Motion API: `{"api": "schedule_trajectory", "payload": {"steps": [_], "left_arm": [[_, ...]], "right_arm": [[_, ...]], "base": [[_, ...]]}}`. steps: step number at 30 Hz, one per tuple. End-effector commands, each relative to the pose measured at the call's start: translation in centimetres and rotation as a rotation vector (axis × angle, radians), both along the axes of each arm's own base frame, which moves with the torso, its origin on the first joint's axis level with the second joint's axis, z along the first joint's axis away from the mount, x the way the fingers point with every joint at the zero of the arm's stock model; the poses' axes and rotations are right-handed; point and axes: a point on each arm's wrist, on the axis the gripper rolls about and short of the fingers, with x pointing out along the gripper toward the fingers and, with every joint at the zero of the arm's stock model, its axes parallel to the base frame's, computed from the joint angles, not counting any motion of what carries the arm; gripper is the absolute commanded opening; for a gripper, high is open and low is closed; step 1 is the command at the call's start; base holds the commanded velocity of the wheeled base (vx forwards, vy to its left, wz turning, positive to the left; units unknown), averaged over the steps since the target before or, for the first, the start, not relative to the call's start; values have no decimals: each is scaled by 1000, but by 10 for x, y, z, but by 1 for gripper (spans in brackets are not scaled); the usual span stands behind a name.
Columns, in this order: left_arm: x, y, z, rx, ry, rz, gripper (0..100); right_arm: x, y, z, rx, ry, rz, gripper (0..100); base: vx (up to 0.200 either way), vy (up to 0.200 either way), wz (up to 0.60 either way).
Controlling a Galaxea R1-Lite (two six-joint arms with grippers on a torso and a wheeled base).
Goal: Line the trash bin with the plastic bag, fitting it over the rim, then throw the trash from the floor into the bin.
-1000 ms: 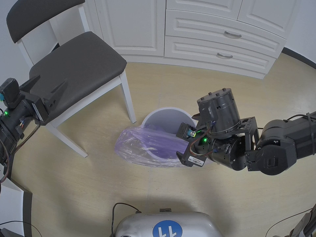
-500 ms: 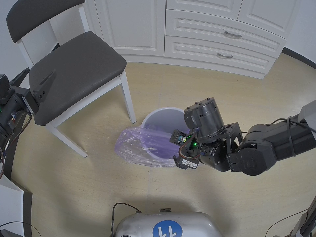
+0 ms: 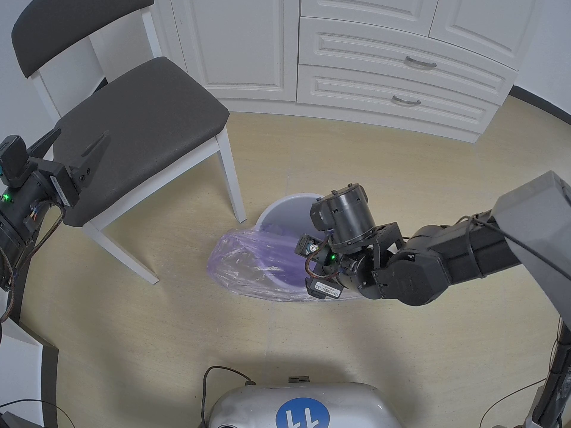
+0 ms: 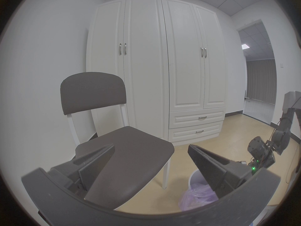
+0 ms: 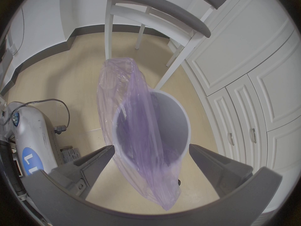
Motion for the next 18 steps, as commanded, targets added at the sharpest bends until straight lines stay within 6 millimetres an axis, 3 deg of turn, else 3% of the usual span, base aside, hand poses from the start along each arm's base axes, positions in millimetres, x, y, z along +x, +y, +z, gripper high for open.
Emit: {"api": "schedule_trajectory", "payload": {"steps": [1,18], "left_arm": [[6,-1,-4,5,23,1,100],[20,-1,-14,39,33,22,100]], "right_arm": [[13,9,-18,-18,18,-5,100],[39,10,-35,23,32,-28,100]], "base": [[0,0,0],[0,0,0]]}}
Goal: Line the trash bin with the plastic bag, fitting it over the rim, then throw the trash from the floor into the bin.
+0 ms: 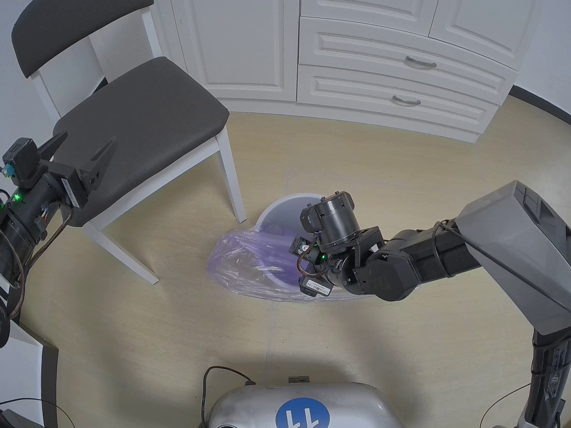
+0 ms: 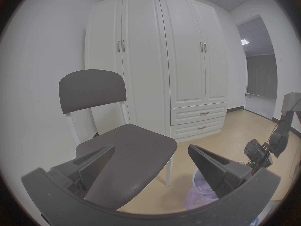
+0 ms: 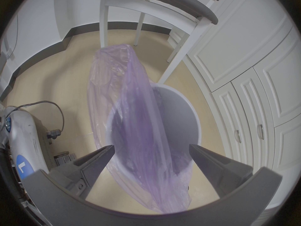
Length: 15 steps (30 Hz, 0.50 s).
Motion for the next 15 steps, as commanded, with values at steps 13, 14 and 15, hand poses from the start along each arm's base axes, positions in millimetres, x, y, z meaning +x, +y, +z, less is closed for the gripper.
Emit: {"api": "schedule_trajectory", "payload": {"steps": [13,14,15], "left_arm": [[13,2,-9,15,6,23,100],[13,2,-9,15,6,23,100],[13,2,-9,15,6,23,100]], "right_arm": [[17,3,-9,23,0,-4,0],[18,4,-7,27,-5,-4,0],[18,4,-4,32,-12,-3,0]], "base": [[0,0,0],[0,0,0],[0,0,0]]}}
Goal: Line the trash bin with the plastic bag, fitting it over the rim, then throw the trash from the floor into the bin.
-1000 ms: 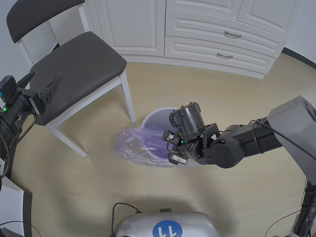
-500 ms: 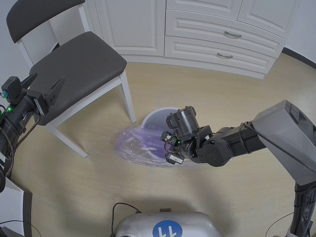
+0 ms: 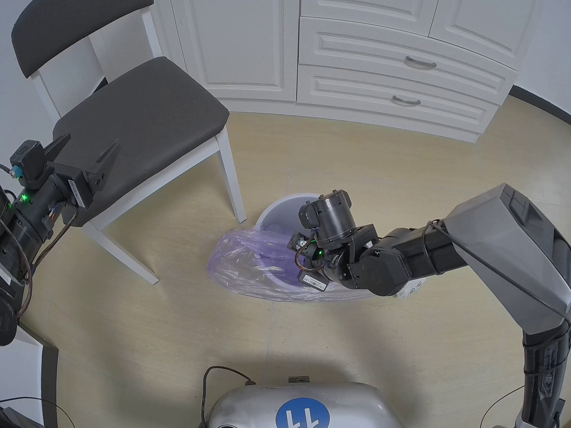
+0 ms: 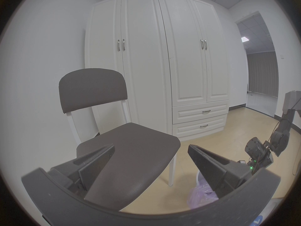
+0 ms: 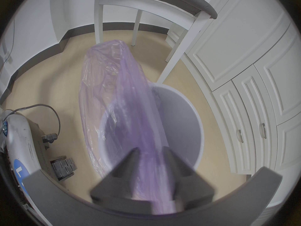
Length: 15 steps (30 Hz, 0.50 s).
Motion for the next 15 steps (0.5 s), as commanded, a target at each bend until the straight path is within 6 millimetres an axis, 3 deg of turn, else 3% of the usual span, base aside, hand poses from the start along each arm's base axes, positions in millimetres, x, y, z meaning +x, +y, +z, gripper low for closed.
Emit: {"api": "schedule_trajectory", "payload": {"steps": [1,5,13,15], "left_arm": [[2,0,-2,2,9,2,100],[2,0,-2,2,9,2,100],[2,0,-4,11,14,5,100],[2,0,-5,21,18,5,100]], "right_arm": [[3,2,5,12,-16,0,0],[12,2,17,38,-50,-9,0],[68,7,38,140,-211,-78,0],[82,5,21,129,-217,-96,0]], "base": [[0,0,0],[0,0,0],[0,0,0],[0,0,0]]}}
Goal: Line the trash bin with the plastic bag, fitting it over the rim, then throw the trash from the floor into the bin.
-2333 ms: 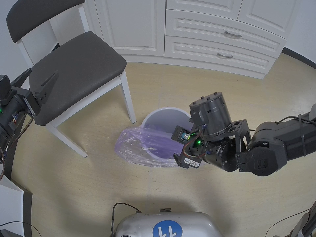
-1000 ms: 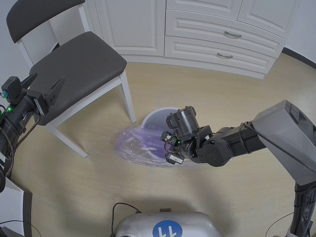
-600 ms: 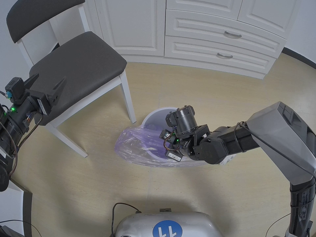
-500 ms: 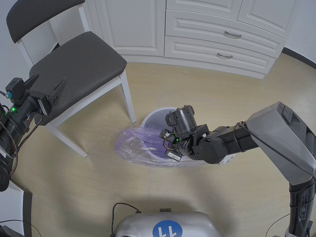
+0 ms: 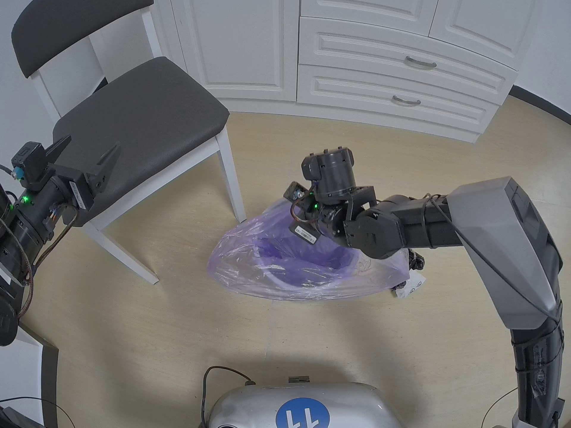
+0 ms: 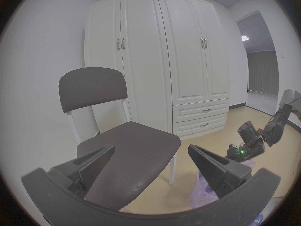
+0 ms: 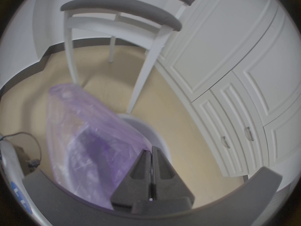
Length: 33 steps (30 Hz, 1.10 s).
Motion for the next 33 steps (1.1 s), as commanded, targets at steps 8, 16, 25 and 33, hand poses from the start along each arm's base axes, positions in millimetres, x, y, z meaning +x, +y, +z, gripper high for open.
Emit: {"api": "schedule_trajectory", "payload": {"steps": [8,16,25,33], "left_arm": [[5,-2,-9,39,31,2,100],[6,-4,-12,44,43,-5,100],[6,-4,-13,45,42,-5,100],[6,-4,-13,45,41,-5,100]], "right_arm": [[73,-18,-40,56,-342,-267,0],[72,-11,-56,159,-592,-303,0],[68,-2,-66,189,-619,-287,0],[64,2,-61,196,-623,-274,0]], "base": [[0,0,0],[0,0,0],[0,0,0],[0,0,0]]}}
